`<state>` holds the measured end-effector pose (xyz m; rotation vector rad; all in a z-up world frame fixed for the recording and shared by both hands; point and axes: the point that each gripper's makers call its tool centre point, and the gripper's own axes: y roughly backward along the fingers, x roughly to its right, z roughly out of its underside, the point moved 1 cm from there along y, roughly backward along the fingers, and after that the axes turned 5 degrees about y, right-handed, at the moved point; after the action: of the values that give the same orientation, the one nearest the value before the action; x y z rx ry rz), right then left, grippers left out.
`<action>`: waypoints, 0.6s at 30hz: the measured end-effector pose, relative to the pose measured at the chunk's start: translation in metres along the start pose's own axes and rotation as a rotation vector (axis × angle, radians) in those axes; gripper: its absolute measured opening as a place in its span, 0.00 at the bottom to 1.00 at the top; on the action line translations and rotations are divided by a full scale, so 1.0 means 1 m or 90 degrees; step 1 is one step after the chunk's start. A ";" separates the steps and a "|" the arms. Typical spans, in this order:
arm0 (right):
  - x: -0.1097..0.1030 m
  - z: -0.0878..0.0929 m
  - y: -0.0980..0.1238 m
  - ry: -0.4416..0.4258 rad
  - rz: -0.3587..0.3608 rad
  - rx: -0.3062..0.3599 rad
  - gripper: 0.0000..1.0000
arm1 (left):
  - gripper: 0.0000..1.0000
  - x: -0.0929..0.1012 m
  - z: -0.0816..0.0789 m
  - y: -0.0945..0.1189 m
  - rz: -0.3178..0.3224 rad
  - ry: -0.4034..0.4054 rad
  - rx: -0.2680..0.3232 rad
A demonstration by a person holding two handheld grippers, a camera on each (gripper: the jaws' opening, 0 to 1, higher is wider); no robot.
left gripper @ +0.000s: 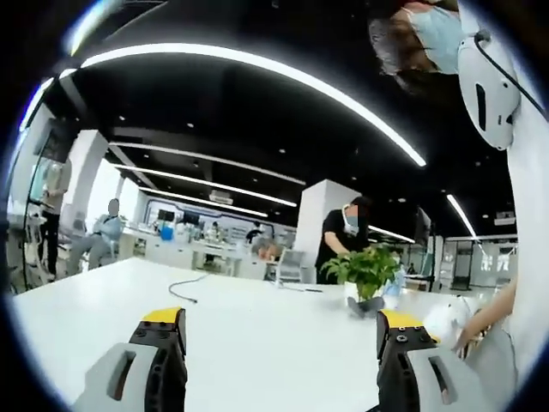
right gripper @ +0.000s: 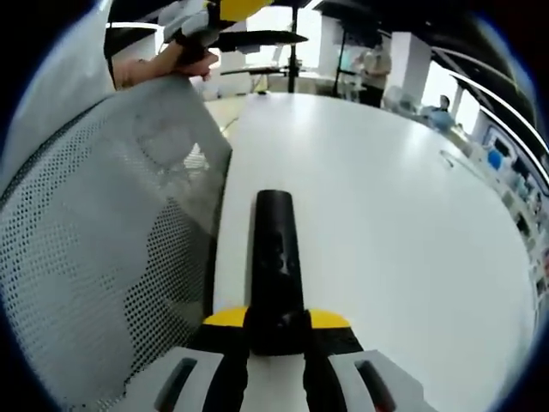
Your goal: Press the specified remote control buttons in sequence, fully releasing each button before pressing the next.
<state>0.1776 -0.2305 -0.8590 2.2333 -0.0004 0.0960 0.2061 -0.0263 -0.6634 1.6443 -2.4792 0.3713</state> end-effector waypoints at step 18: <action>0.050 0.003 0.000 -0.010 0.010 0.010 0.21 | 0.94 0.009 0.015 -0.002 0.023 -0.034 -0.049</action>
<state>0.2280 -0.2309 -0.8572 2.2501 -0.0258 0.0874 0.2051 -0.0393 -0.6754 1.6023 -2.5310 0.2357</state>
